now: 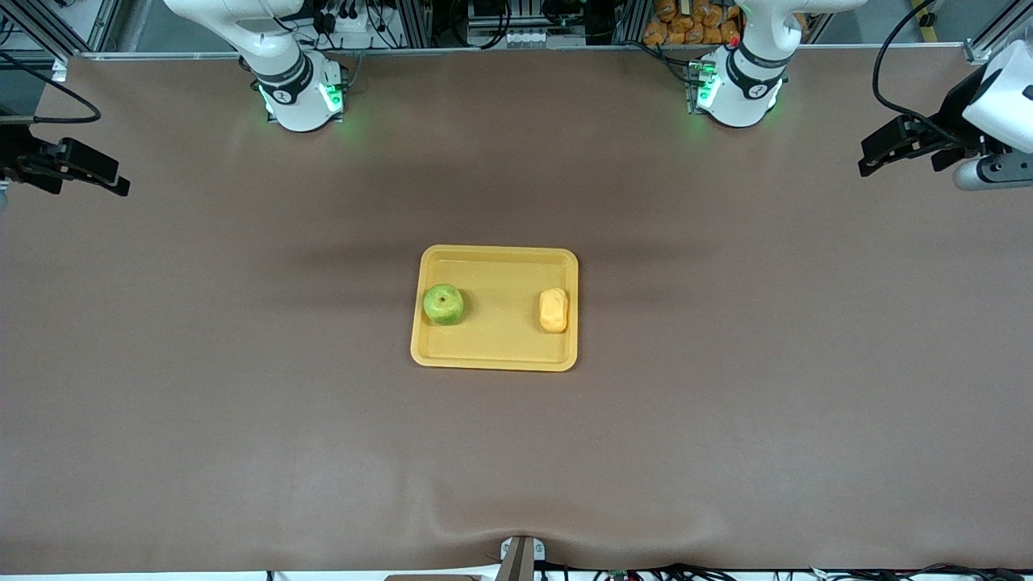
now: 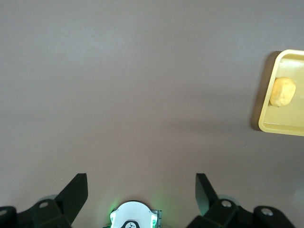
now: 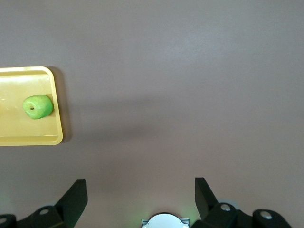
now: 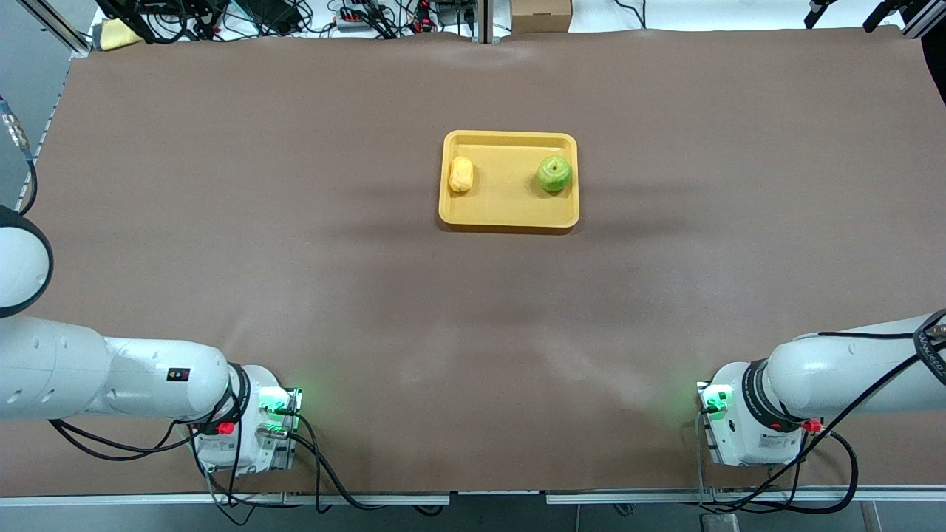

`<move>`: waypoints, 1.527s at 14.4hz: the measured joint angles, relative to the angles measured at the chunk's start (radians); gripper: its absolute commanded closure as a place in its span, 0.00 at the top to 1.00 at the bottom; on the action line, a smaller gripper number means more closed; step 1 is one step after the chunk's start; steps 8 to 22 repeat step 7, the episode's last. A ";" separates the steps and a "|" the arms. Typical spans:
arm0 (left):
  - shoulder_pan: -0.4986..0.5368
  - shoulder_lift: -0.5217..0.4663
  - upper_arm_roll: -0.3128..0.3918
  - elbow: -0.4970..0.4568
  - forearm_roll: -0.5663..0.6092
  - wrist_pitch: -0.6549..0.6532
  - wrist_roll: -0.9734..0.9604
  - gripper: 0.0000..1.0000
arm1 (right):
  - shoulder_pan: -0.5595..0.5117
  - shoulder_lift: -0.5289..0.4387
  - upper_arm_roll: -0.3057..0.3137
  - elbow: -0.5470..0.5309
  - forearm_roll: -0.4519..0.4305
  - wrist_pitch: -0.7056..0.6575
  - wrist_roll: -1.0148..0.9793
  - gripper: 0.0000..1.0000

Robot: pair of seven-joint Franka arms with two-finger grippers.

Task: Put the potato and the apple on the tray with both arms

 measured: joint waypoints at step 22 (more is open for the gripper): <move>0.000 0.000 0.000 0.004 0.000 0.000 0.006 1.00 | 0.006 0.001 -0.010 0.006 0.000 -0.007 0.001 1.00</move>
